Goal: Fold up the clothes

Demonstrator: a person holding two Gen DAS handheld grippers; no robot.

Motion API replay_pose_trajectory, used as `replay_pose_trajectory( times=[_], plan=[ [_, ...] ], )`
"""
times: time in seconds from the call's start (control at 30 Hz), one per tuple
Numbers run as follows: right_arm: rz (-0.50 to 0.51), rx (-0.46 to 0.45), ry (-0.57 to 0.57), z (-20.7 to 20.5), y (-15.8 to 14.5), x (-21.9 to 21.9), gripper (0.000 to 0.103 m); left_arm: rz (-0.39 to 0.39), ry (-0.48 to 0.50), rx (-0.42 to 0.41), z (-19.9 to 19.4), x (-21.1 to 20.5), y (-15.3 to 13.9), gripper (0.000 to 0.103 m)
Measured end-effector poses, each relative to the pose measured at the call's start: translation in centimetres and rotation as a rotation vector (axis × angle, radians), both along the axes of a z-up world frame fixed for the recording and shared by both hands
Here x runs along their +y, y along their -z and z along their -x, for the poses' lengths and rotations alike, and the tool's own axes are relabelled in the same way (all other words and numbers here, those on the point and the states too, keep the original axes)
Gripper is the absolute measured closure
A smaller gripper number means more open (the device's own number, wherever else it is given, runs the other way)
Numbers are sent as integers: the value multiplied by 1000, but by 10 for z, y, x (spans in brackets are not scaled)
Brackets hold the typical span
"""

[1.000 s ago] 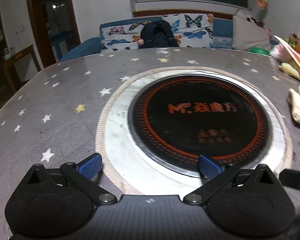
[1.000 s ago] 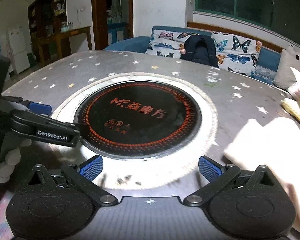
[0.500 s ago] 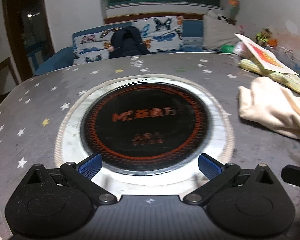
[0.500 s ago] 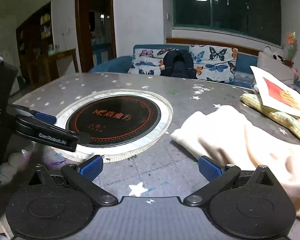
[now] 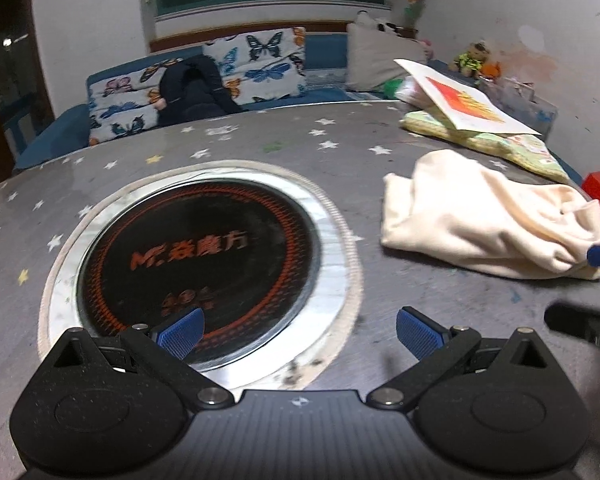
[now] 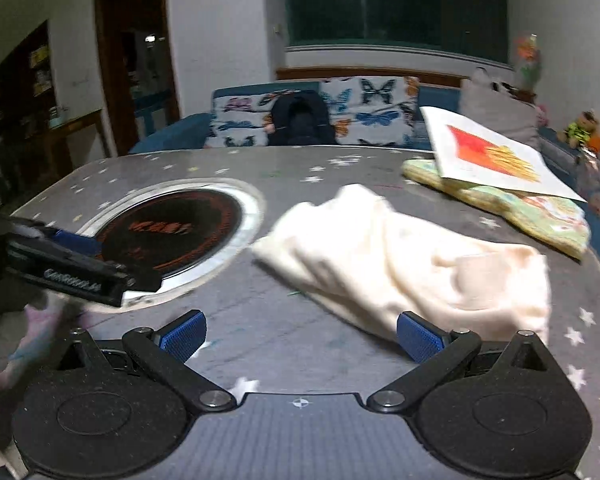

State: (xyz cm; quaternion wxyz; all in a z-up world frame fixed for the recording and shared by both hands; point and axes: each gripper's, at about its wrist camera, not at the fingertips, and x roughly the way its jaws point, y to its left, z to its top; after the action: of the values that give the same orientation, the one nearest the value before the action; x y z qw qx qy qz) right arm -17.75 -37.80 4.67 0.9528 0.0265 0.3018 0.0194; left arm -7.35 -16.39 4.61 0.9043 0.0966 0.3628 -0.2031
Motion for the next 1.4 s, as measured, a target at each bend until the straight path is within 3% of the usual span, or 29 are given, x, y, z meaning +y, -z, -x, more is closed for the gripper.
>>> replay_pose_trajectory(
  times=[0.23, 0.4, 0.53, 0.77, 1.0, 1.2, 1.27, 1.33, 1.4],
  plan=[
    [30, -68, 106, 4, -18, -31, 1, -10, 55, -31, -2, -23, -11, 0],
    [46, -63, 162, -3, -21, -53, 5, -7, 77, -39, -2, -33, -15, 0],
    [11, -9, 195, -18, -14, -72, 20, -14, 89, -42, -2, -37, -14, 0],
    [-86, 31, 159, -16, -4, -83, 75, -18, 86, -44, -5, -34, -15, 0],
    [-36, 9, 55, 14, -4, -61, 91, -7, 97, -59, -2, -30, -19, 0],
    [55, 65, -85, 38, 9, -36, 90, -8, 110, -65, 1, -30, -22, 0],
    [55, 63, -105, 40, 3, -34, 80, -4, 116, -67, 3, -29, -23, 0],
    [46, 32, -108, 39, -7, -35, 57, -2, 117, -70, 3, -28, -24, 0],
    [57, -13, -99, 34, -18, -37, 56, 2, 115, -68, 3, -28, -24, 0]
  ],
)
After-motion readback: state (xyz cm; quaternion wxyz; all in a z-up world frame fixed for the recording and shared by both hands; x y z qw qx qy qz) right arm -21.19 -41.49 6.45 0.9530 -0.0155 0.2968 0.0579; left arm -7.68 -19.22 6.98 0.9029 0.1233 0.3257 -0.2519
